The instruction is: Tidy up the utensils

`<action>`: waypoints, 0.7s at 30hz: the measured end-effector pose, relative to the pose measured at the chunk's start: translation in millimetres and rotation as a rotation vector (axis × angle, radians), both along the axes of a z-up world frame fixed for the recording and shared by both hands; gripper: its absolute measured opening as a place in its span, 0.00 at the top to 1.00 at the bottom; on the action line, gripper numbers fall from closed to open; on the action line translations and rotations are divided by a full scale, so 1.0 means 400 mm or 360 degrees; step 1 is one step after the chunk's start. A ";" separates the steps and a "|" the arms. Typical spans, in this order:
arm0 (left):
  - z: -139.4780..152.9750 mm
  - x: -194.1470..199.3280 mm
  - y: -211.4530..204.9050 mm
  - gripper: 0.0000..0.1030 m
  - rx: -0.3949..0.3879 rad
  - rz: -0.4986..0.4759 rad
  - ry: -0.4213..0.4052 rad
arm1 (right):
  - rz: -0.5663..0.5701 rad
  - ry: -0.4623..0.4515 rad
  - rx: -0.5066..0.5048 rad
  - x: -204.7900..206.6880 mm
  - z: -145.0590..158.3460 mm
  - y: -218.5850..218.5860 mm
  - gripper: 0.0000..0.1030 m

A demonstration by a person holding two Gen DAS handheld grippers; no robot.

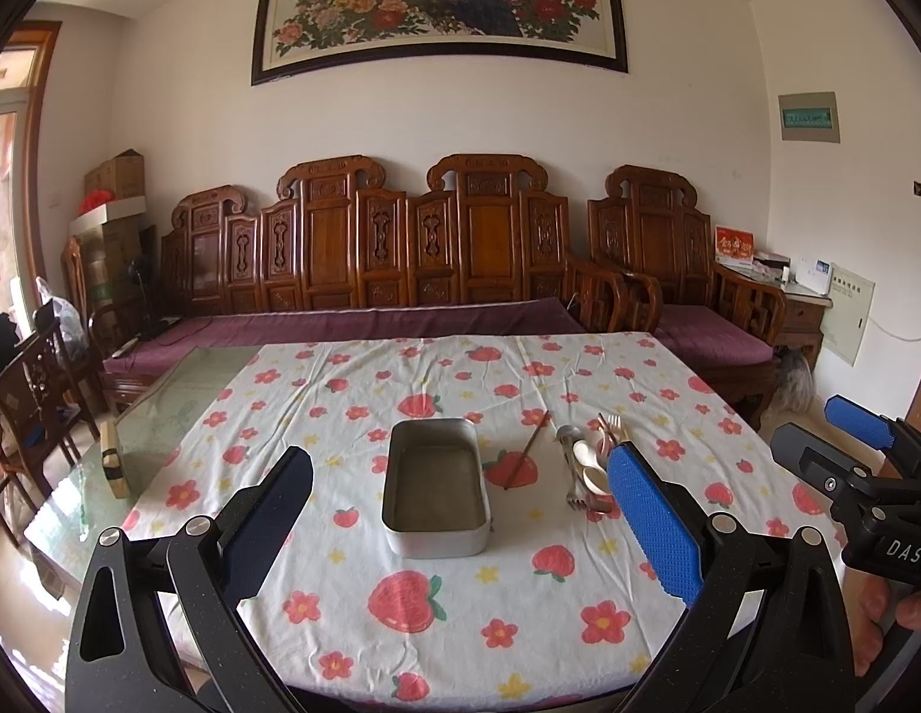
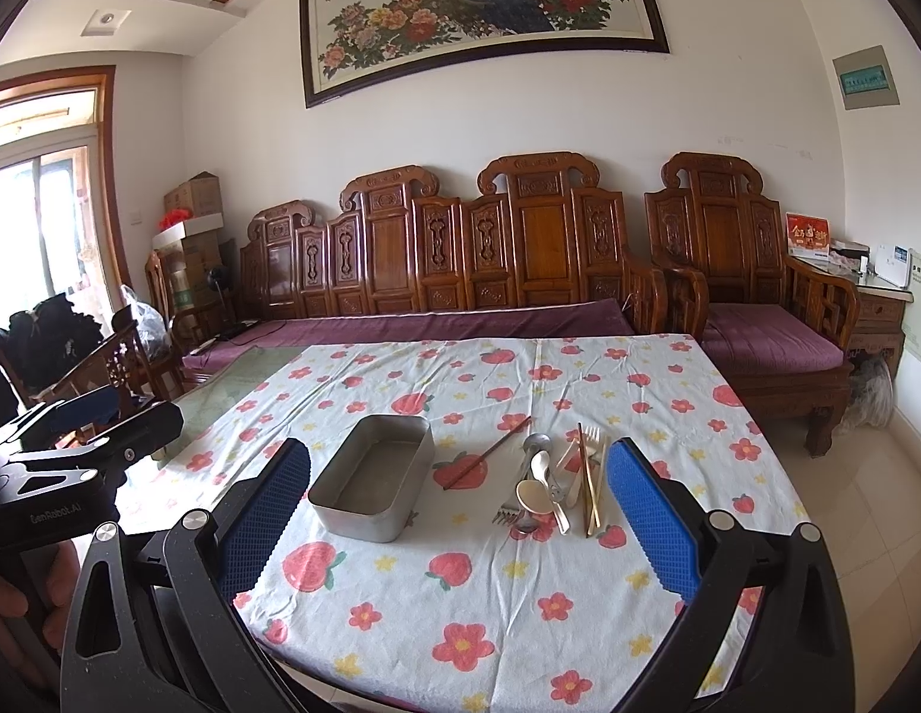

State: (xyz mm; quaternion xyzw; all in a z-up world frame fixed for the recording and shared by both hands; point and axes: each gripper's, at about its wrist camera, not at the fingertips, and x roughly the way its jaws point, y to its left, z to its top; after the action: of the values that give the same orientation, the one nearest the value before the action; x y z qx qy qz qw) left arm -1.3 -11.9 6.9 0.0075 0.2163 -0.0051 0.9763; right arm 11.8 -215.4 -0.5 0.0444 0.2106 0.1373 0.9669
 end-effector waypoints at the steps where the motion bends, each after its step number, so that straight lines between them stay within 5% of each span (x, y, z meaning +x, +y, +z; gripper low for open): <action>1: -0.004 0.005 0.003 0.06 0.0002 0.0000 0.0012 | -0.0002 0.0009 -0.0001 0.002 -0.002 0.000 0.02; 15: -0.110 0.102 0.007 0.06 0.0085 -0.0064 0.0237 | 0.0029 0.0075 -0.0063 0.079 -0.073 -0.031 0.02; 21: -0.155 0.156 -0.013 0.06 0.0117 -0.0136 0.0312 | 0.0057 0.0182 -0.0143 0.165 -0.124 -0.063 0.14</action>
State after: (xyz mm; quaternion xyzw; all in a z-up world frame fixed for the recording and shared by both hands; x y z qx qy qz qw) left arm 61.2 -16.9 -54.9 0.0521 0.3104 -0.0394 0.9484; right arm 77.9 -240.4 -50.1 0.0050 0.2722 0.1422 0.9517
